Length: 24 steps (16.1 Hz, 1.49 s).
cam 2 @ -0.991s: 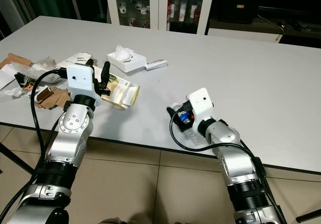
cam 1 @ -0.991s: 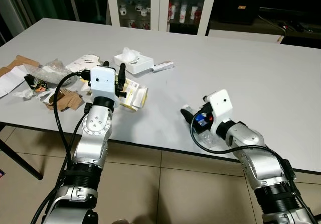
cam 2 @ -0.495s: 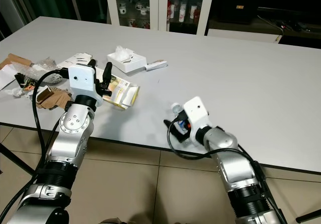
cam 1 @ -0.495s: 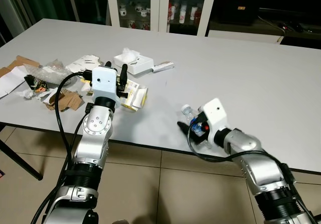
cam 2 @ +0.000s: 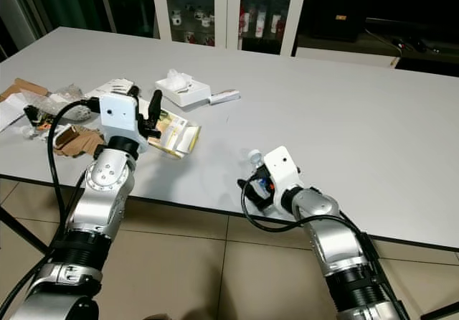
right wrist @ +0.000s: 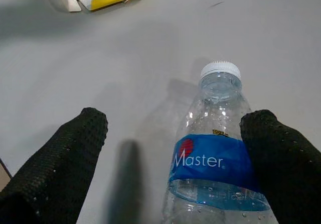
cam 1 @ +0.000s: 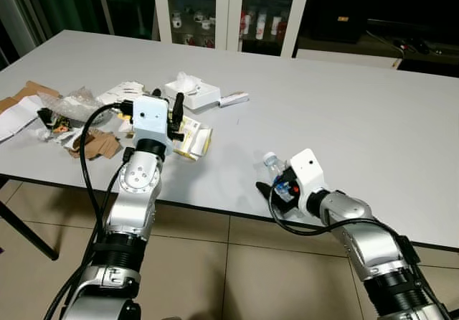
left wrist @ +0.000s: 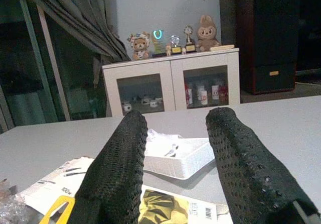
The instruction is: Picking trash to rubbish bin
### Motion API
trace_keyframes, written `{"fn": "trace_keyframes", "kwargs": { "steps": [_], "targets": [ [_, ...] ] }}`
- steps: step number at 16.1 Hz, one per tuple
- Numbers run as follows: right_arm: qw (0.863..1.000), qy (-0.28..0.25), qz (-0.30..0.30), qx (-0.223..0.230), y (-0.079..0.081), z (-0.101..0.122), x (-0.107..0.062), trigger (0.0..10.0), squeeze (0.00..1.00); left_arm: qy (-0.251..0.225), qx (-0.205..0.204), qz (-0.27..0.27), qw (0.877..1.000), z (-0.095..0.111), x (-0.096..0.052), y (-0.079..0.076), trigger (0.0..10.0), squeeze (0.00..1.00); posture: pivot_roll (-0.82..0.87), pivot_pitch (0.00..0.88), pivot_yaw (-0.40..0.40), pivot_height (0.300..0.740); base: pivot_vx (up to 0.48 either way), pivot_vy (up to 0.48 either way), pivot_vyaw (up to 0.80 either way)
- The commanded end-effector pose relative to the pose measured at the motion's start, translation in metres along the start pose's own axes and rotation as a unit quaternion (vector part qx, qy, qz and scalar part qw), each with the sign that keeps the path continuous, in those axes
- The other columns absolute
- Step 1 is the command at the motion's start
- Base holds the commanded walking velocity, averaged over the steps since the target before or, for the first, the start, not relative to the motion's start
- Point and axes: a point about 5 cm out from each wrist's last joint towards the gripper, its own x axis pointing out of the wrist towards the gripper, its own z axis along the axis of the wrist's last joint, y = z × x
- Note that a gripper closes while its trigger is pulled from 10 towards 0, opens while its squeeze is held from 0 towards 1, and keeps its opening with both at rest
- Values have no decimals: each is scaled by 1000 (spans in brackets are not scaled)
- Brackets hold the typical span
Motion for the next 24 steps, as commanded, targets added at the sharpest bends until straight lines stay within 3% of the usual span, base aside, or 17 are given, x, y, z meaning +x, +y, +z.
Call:
{"fn": "trace_keyframes", "kwargs": {
  "steps": [1, 8, 12, 23, 24],
  "targets": [
    [998, 62, 11, 18, 3, -28, -3, 10000, 0, 6, 0, -14, 1000, -1, 0, -5, 10000, 0, -4, 12, -28, 740, 0, 0, 0],
    [988, 154, -5, 19, -3, -64, -2, 10000, 0, 11, -1, -26, 1000, -2, 0, -8, 10000, 0, -3, 10, -32, 740, 0, 0, 0],
    [983, 172, 1, 71, -2, -69, 1, 10000, 0, 16, 0, -35, 999, -4, 0, -11, 10000, 0, -1, 9, -33, 740, 0, 0, 0],
    [974, 202, -9, 99, 5, -89, 12, 10000, 0, 30, 7, -49, 998, -7, -1, -13, 10000, 0, 3, 13, -24, 740, 0, 0, 0],
    [975, 198, -8, 100, 5, -88, 13, 7255, 0, 30, 8, -50, 998, -8, -1, -13, 10000, 0, 4, 12, -24, 740, 0, 0, 0]
  ]
}}
